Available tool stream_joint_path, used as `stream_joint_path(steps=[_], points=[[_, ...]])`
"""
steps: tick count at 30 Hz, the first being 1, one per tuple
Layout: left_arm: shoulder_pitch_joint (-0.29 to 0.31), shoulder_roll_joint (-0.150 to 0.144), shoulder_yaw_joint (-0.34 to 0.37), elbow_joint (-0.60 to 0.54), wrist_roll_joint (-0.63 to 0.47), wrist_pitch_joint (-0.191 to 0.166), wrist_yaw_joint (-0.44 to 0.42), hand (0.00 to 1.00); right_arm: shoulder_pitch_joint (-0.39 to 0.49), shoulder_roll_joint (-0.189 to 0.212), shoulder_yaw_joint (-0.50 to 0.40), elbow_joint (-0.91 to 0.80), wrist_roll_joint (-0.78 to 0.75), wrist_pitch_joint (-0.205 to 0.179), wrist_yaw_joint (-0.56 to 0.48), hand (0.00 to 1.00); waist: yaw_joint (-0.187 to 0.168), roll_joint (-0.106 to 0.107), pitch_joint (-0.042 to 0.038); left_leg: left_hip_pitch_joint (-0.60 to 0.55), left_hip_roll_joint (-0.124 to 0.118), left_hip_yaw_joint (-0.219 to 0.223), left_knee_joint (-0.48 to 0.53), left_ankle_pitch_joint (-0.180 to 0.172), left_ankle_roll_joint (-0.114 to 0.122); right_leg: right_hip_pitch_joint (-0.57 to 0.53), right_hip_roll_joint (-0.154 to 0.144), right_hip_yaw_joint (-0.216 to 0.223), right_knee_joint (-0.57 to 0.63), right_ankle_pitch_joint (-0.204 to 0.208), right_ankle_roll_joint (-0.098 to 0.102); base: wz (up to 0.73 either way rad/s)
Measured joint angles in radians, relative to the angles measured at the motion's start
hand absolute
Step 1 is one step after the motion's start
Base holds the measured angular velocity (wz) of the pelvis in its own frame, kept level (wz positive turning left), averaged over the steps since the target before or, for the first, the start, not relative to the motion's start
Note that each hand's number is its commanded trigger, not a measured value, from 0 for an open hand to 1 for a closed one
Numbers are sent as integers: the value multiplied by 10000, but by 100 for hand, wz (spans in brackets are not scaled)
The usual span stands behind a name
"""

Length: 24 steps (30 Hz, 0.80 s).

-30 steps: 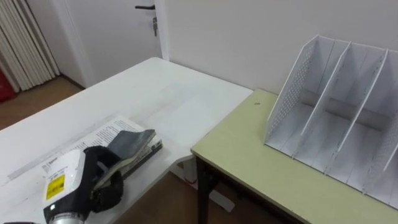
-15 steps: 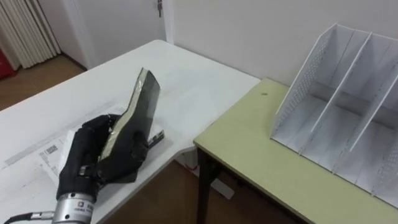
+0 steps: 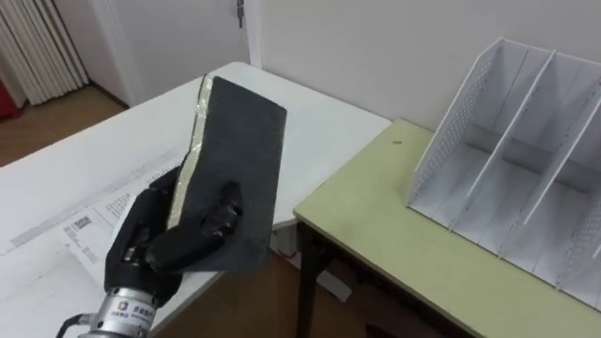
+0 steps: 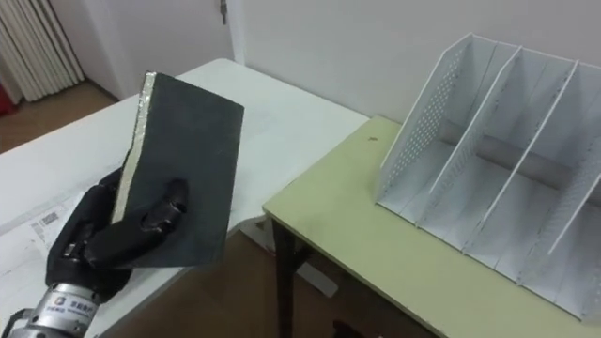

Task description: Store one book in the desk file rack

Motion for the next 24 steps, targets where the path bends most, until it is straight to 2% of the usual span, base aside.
stream_joint_path(steps=[5,8,13,17,18,22,24], points=[[8,27,103,4,-251,1,-508,100,79,-145,-35,-1517,426,99,784,0,36,24,6,-26,2,16,49,-5,6,-44,-2,-1,46,-1,2,0],[9,35,88,3,-259,10,-1010,100,58,-364,-51,-2471,929,253,1164,0,67,33,1,-33,-2,-23,60,-4,7,-29,-14,0,126,-12,-7,0],[223,157,13,122,-1040,63,-2206,100,-44,-477,-303,-3435,2597,270,1691,0,-43,-36,-5,16,-1,-13,52,-1,8,-26,-8,93,142,-25,-11,-2],[304,193,38,540,-1598,78,-2593,100,-37,-480,-604,-4115,2975,628,1886,0,-31,-95,12,26,4,73,51,-2,8,-14,-7,139,158,-25,-11,-3],[304,224,52,753,-1806,170,-2719,100,-28,-481,-641,-4291,3305,698,1888,0,-40,-135,30,13,9,104,55,-2,8,-12,-6,156,168,-26,-12,-4],[301,309,137,1005,-1954,652,-3344,100,-27,-518,-734,-5248,4582,1037,2256,0,-25,-200,-1,-178,30,141,97,-23,28,-209,11,226,176,-21,-7,-2],[277,307,135,1004,-1954,821,-3625,100,-28,-519,-735,-5554,4990,1073,2569,0,-34,-188,-7,-200,27,139,112,-29,38,-214,10,228,203,-7,3,0]])
